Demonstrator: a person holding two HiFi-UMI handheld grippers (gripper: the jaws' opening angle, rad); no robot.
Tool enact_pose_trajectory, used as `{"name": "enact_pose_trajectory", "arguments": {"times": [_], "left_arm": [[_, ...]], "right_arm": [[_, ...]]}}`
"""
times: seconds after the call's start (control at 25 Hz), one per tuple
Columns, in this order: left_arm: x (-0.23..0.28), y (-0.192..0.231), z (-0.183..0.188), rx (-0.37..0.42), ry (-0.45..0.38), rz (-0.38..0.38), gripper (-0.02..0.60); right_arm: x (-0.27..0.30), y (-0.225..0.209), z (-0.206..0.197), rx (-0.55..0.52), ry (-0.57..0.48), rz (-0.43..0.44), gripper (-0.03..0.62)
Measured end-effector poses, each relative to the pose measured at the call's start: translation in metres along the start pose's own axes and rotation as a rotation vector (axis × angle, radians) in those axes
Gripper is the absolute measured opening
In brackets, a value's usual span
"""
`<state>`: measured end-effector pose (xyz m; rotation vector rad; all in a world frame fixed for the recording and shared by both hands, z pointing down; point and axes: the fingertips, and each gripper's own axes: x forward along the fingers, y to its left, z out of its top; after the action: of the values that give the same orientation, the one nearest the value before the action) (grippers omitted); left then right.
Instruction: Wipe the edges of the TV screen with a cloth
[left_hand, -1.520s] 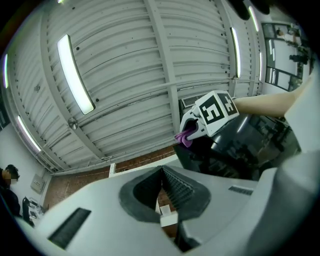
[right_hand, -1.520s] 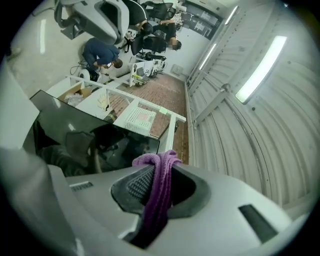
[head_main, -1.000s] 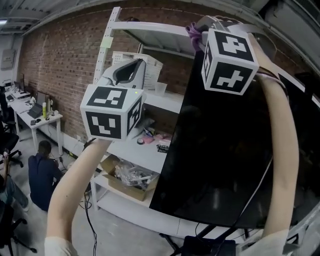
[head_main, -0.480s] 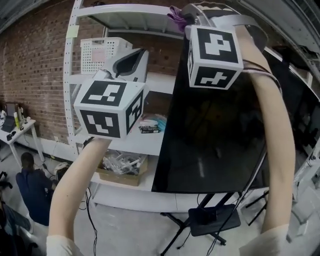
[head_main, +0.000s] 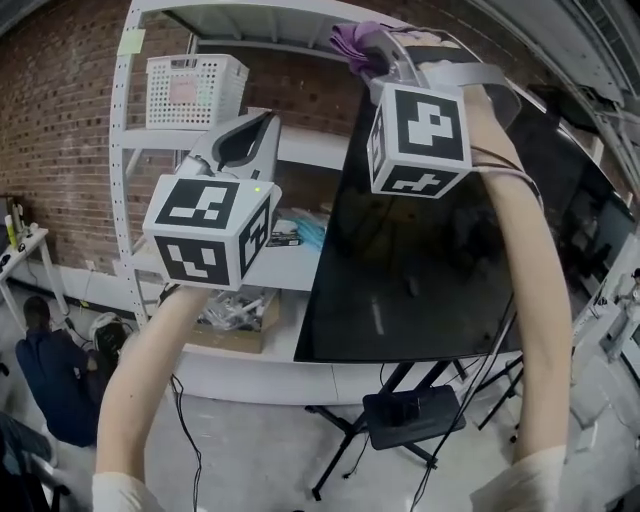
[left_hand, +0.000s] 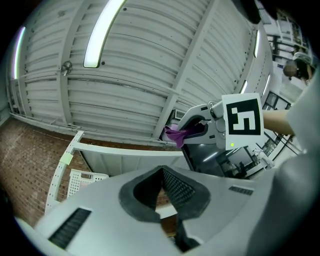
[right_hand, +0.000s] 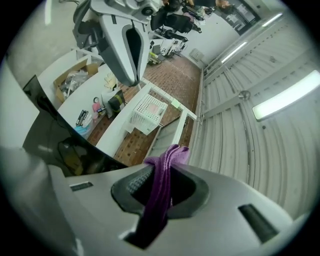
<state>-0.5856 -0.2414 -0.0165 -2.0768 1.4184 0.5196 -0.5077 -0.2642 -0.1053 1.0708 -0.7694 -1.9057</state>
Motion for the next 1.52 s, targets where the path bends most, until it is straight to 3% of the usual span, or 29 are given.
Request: {"name": "enact_pose_trajectory", "arguments": {"times": [0.2, 0.52, 0.68, 0.88, 1.12, 1.36, 1.52], "left_arm": [[-0.013, 0.011, -0.004, -0.006, 0.009, 0.007, 0.015], [-0.044, 0.024, -0.018, 0.063, 0.040, 0.015, 0.015], [-0.060, 0.032, -0.028, 0.056, 0.056, 0.016, 0.015], [-0.075, 0.031, -0.063, 0.021, 0.106, 0.006, 0.015], [-0.098, 0.031, -0.094, -0.007, 0.113, 0.019, 0.015], [-0.129, 0.025, -0.154, -0.117, 0.181, 0.055, 0.015], [-0.157, 0.015, -0.205, -0.149, 0.235, 0.072, 0.015]], "right_arm": [[0.006, 0.055, 0.035, -0.061, 0.002, 0.154, 0.061], [-0.024, 0.144, 0.071, -0.090, -0.012, 0.282, 0.061], [-0.045, 0.175, 0.088, -0.062, -0.015, 0.338, 0.061], [-0.067, 0.226, 0.109, 0.030, -0.025, 0.451, 0.061], [-0.089, 0.286, 0.141, 0.127, -0.037, 0.526, 0.061], [-0.106, 0.348, 0.176, 0.349, 0.022, 0.631, 0.061], [-0.122, 0.397, 0.201, 0.493, 0.070, 0.708, 0.061]]}}
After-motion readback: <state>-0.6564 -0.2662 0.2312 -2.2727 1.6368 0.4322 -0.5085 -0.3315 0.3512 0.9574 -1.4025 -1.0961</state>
